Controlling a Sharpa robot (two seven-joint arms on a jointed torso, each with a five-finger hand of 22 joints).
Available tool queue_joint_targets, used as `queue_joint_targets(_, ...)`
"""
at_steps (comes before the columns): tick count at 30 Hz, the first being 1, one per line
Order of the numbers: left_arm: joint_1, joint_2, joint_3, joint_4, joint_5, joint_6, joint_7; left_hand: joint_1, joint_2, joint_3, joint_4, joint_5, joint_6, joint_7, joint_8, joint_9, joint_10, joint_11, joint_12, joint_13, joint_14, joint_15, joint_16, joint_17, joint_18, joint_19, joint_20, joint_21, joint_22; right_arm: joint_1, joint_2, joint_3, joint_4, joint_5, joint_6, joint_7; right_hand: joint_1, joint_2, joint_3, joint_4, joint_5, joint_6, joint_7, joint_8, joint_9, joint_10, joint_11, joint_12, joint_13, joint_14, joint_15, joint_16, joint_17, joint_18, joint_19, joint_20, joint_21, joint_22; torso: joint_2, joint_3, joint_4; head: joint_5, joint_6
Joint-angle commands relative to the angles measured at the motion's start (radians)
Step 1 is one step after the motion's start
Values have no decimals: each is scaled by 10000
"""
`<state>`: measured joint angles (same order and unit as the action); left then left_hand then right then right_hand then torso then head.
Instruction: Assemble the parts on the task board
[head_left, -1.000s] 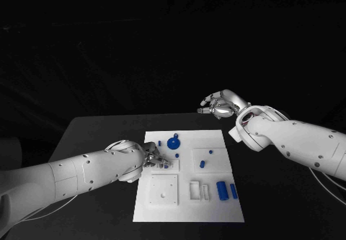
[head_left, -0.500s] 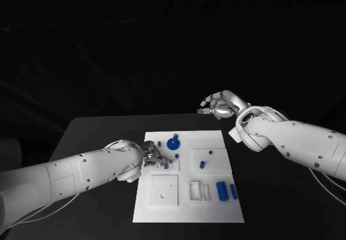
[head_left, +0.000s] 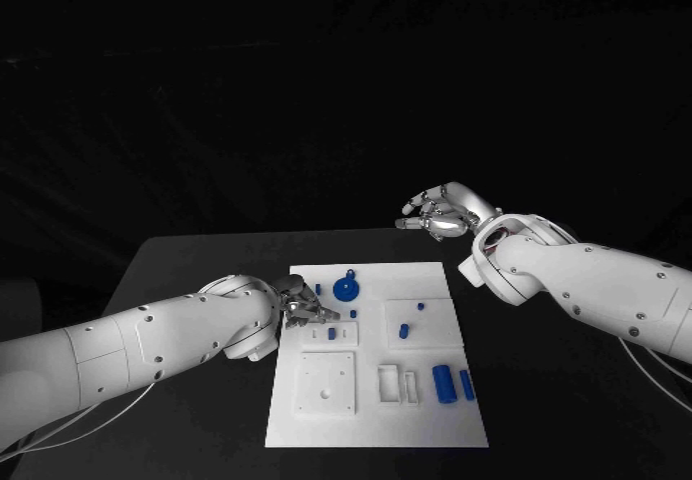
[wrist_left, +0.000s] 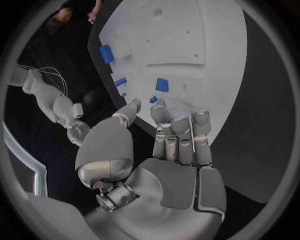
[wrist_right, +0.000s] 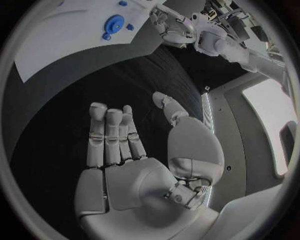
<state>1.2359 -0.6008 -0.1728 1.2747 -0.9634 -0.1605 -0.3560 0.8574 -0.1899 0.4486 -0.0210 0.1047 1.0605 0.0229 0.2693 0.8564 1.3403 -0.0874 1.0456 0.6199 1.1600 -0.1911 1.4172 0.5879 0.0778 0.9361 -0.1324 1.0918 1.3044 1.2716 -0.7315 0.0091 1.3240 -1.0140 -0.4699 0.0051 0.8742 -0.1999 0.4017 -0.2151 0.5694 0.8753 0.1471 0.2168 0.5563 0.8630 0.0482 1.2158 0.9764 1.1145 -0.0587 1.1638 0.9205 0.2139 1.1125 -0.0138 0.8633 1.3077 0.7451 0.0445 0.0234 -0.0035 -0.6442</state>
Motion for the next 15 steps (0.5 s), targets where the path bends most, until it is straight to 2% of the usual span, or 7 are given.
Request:
queue_joint_targets(1, 7, 47, 3, 86, -649, 735, -135, 113, 168, -267, -264, 264, -129, 140, -116, -129, -25, 109, -91, -34, -29, 88, -104, -30, 16, -106, -1254, -74, -14, -15, -3, 3, -4, -27, 118, 60, -86, -13, 7, 42, 58, -156, 153, -4, -14, -63, 32, 44, -17, -83, 21, 33, -13, 479, 58, 3, -66, 24, 2, -1, -1, -12, -4)
queue_joint_targets(4, 1, 86, -7, 94, -901, 840, -204, 58, 290, -414, -337, 270, -223, 180, -216, -265, -66, 147, -142, -60, -46, 122, -151, -48, 1, -131, -1243, -123, -35, -19, -8, 3, -7, -27, 114, 59, -83, -12, 8, 42, 59, -158, 153, -5, -15, -64, 33, 45, -18, -83, 22, 33, -13, 479, 59, 2, -66, 25, 7, -1, -4, -3, -12)
queue_joint_targets(8, -22, 129, -24, 85, -1161, 838, -222, -142, 410, -503, -214, 277, -213, 192, -248, -356, -71, 159, -162, -72, -43, 136, -168, -53, -11, -135, -1235, -155, -51, -20, -1, 3, 1, -27, 109, 58, -77, -11, 11, 41, 60, -162, 154, -7, -16, -65, 34, 47, -20, -83, 22, 34, -14, 479, 59, 1, -67, 26, 10, 0, -3, 7, -12)
queue_joint_targets(15, -133, 245, -62, 22, -1417, 887, -251, -233, 425, -562, -135, 213, -177, 185, -266, -453, -56, 152, -167, -78, -23, 129, -168, -50, 0, -125, -1247, -173, -57, -22, 3, 3, -4, -27, 113, 48, -60, -11, 18, 39, 63, -171, 156, -10, -18, -67, 36, 52, -26, -85, 24, 37, -16, 479, 59, -1, -69, 30, 7, -3, -9, 11, -30)
